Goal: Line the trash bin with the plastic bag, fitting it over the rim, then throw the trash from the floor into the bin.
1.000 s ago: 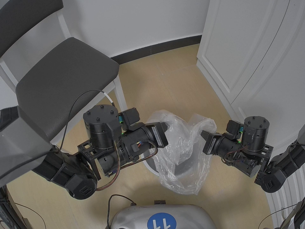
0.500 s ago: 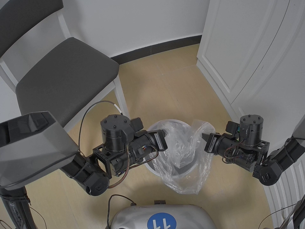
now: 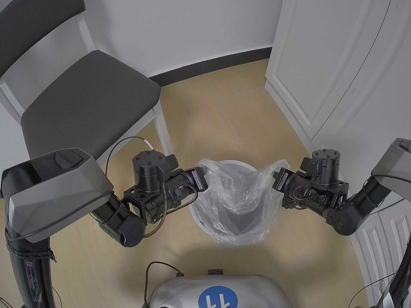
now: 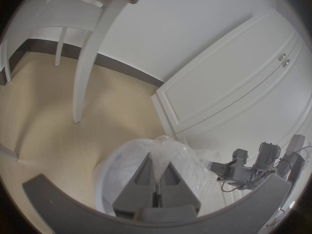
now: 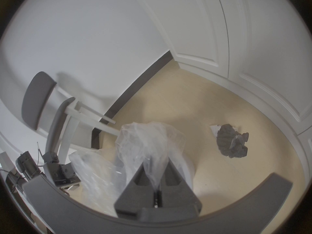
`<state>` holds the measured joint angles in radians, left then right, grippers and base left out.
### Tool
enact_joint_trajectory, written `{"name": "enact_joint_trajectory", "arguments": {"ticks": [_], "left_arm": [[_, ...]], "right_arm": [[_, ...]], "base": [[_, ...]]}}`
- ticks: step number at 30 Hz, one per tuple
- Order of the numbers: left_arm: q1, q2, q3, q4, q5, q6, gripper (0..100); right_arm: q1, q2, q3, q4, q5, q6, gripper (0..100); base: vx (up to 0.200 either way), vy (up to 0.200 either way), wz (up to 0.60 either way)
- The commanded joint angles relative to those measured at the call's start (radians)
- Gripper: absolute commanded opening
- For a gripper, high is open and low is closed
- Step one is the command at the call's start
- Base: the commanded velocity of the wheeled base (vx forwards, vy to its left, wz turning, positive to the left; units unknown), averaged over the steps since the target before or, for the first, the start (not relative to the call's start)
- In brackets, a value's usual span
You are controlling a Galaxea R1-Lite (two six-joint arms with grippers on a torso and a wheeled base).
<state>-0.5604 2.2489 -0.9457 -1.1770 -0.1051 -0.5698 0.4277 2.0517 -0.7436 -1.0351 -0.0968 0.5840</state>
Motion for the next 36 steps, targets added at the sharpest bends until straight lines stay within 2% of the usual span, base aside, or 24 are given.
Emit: {"name": "enact_joint_trajectory", "arguments": {"ticks": [1,6,12,17,22,31,36], "left_arm": [[0.045,0.038,-0.031,0.008,-0.001,0.001,0],[0.082,0.064,-0.053,0.019,0.001,0.01,0],[0.096,0.034,-0.041,0.063,0.001,0.028,0],[0.093,-0.02,0.013,0.154,-0.008,0.113,0],[0.057,-0.069,0.076,0.169,-0.01,0.171,0],[0.022,-0.084,0.114,0.165,-0.008,0.209,0],[0.01,-0.078,0.114,0.142,-0.001,0.208,0]], "right_arm": [[-0.036,0.076,-0.048,0.004,-0.015,0.008,0],[-0.069,0.097,-0.066,0.015,-0.034,-0.009,0],[-0.089,0.039,-0.06,0.148,-0.035,-0.075,0],[-0.087,-0.051,-0.026,0.268,-0.034,-0.13,0],[-0.076,-0.123,0.018,0.348,-0.024,-0.19,0],[-0.07,-0.119,0.101,0.352,-0.021,-0.329,0],[-0.067,-0.076,0.104,0.342,-0.031,-0.34,0]], "base": [[0.0,0.0,0.0],[0.0,0.0,0.0],[0.0,0.0,0.0],[0.0,0.0,0.0],[0.0,0.0,0.0],[0.0,0.0,0.0],[0.0,0.0,0.0]]}}
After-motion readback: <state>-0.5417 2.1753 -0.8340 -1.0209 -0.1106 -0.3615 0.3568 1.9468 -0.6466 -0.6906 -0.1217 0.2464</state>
